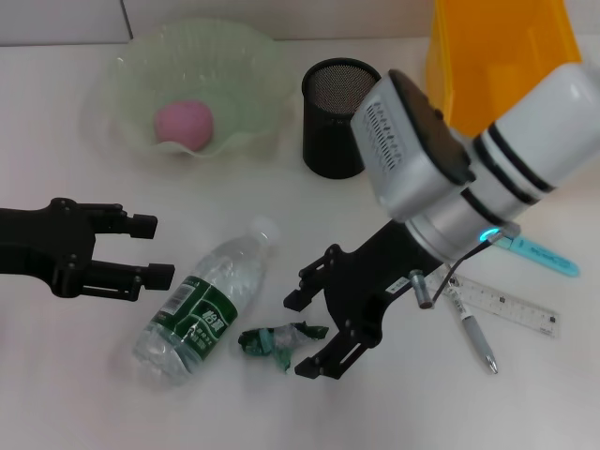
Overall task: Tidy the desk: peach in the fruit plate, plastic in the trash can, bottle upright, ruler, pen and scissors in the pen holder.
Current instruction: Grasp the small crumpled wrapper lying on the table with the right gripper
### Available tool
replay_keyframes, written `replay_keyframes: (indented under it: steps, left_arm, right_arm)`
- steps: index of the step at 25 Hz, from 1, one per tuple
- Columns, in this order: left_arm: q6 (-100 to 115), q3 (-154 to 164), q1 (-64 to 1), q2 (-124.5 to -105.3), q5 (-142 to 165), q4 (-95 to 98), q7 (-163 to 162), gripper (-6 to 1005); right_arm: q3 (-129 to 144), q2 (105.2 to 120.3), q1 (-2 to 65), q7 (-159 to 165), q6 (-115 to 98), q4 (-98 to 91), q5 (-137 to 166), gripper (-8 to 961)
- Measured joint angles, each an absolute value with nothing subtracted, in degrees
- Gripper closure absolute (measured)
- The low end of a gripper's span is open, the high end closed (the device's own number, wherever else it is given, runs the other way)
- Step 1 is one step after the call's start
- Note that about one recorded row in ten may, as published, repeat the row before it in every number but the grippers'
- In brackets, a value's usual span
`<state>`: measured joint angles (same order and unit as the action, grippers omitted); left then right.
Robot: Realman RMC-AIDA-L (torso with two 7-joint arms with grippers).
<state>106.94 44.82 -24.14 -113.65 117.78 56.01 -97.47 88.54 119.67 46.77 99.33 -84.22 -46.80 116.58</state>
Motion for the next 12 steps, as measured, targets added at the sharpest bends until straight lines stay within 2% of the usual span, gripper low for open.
replay_keyframes:
  steps: [7,12]
  left_arm:
    - [106.76,44.83,-24.26,-113.78,117.77,55.98,-97.35,166]
    - [106.63,44.83,-24.24,-113.94,117.77,55.92,-97.34,166]
  right_arm:
    - [95.99,119.79,46.69,99.13,-76.97,-44.56,112.90,126]
    - [99.80,119.85,46.72,99.38,-72.89,-43.88,111.76,282]
